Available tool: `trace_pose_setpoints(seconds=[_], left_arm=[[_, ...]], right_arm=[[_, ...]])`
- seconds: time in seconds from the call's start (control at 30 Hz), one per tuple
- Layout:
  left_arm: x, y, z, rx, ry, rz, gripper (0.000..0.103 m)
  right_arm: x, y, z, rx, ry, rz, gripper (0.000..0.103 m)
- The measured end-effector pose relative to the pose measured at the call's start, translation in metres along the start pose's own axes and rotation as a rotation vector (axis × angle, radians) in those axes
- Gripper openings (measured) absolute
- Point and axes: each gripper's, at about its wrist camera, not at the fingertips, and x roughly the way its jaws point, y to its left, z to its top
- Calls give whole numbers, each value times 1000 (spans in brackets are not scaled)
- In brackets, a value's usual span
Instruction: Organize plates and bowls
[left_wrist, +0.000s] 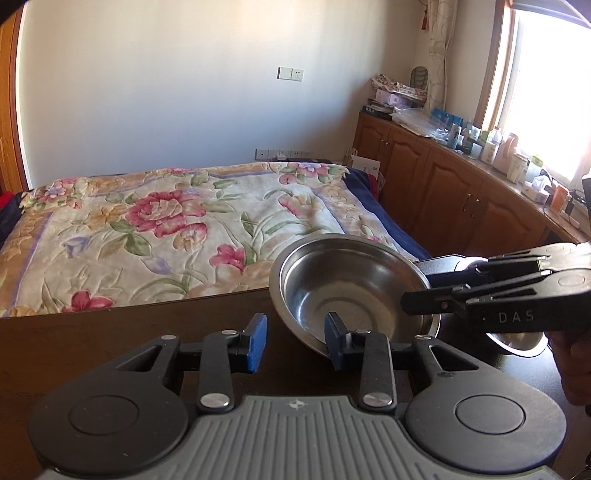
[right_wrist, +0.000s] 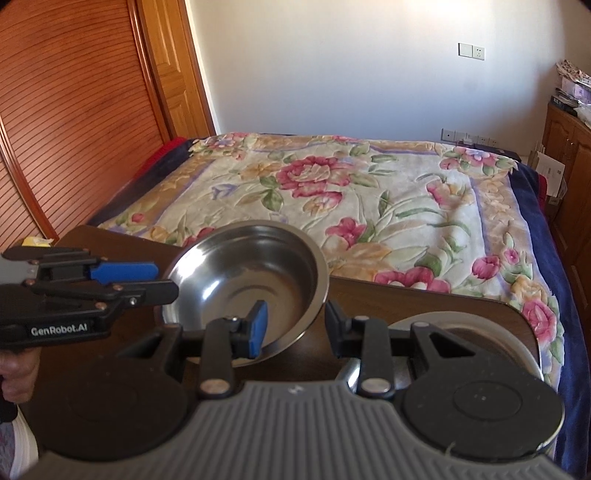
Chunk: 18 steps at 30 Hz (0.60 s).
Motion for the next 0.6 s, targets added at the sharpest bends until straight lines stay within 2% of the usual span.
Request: trace_pose_setpoints(seconds=[0.17,0.3,0.6], left_arm=[[3,1,-1,-3,16,-13,30],[1,3,-3,-13,27,-26,29],[-10,4,-9,-21,39,-22,24]], right_arm=[[3,2,-2,-4,19,5,35],[4,3,-2,-9,30,13,30],[2,5,-5,16,44,40,24]])
